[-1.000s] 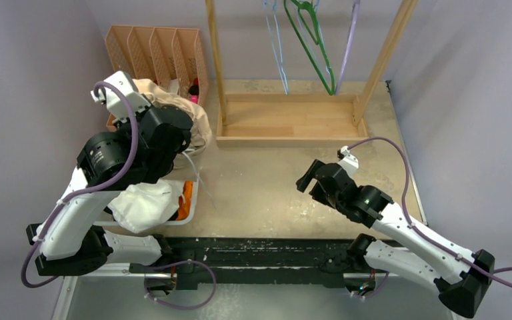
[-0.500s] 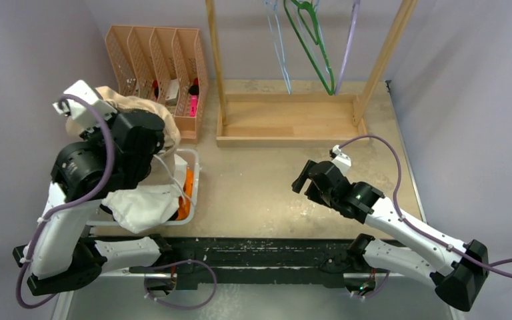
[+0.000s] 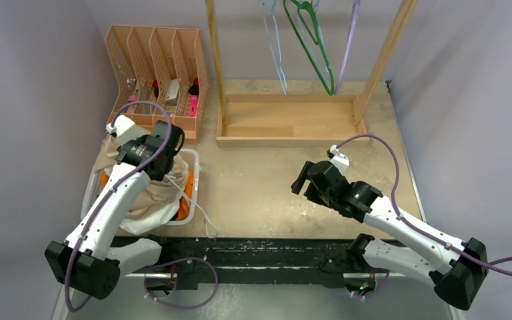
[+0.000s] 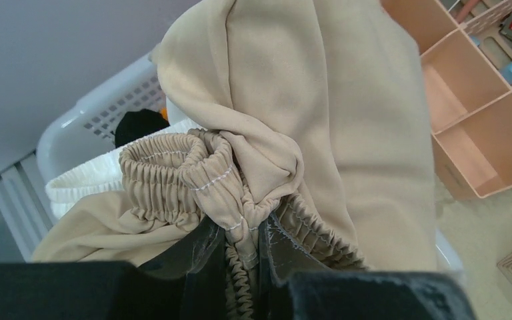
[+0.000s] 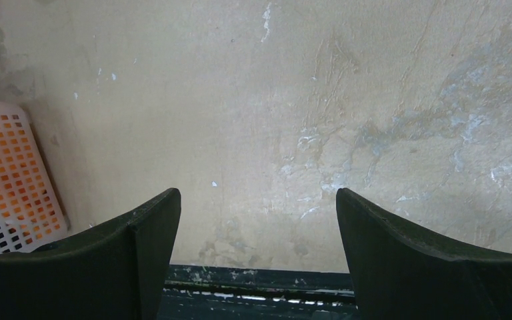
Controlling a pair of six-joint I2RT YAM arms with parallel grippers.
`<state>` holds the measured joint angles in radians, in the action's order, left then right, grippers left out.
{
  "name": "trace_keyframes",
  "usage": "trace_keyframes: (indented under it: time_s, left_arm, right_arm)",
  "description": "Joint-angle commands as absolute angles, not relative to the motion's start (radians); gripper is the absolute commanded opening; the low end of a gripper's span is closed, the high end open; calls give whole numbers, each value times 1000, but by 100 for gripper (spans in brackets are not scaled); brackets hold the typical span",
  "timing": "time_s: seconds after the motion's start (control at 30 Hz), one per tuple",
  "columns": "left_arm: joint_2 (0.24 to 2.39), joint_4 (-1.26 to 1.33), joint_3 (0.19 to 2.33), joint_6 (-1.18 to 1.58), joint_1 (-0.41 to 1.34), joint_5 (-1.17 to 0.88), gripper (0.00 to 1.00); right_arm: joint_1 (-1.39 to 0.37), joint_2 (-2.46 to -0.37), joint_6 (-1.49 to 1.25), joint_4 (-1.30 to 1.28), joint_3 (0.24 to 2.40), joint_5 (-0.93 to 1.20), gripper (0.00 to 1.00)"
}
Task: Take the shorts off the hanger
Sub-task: Place the shorts in the basket.
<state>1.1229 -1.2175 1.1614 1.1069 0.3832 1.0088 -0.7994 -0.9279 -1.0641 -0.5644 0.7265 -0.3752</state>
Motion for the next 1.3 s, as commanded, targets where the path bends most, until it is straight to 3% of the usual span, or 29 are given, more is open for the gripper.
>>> trace_keyframes:
  time_s: [0.0, 0.27, 0.4, 0.5, 0.57, 0.63, 0.7, 1.1, 1.2, 1.27]
  left_arm:
    - [1063, -1051, 1104, 1019, 205, 813, 0]
    - [1002, -868, 690, 1087, -66, 327, 0]
    - [985, -840, 643, 1091, -81, 229, 0]
    - [912, -918, 729, 1101, -81, 330, 38]
    - [871, -976, 810, 1106, -81, 375, 56]
    - [856, -1026, 892, 1105, -81, 399, 69]
    - [857, -1067, 970, 1097, -81, 415, 74]
    - [843, -1224, 1288, 998, -81, 616, 77]
    - [823, -1153, 1302, 898, -82, 497, 75]
    - [813, -1052, 1275, 792, -81, 244, 76]
  right_arm:
    - [-799, -911, -1054, -584, 735, -398, 87]
    - [-799, -885, -1069, -543, 707, -385, 87]
    - [-799, -914, -1056, -581, 736, -394, 87]
    - [-800, -918, -1058, -600, 744, -406, 87]
    - [-799, -913, -1057, -594, 744, -407, 87]
    - [-799, -904, -1054, -595, 745, -416, 87]
    - [-799, -893, -1061, -606, 750, -431, 87]
    - [-799, -838, -1061, -591, 742, -427, 87]
    - [-799, -856, -1060, -586, 752, -420, 88]
    - [-799, -872, -1055, -571, 749, -410, 87]
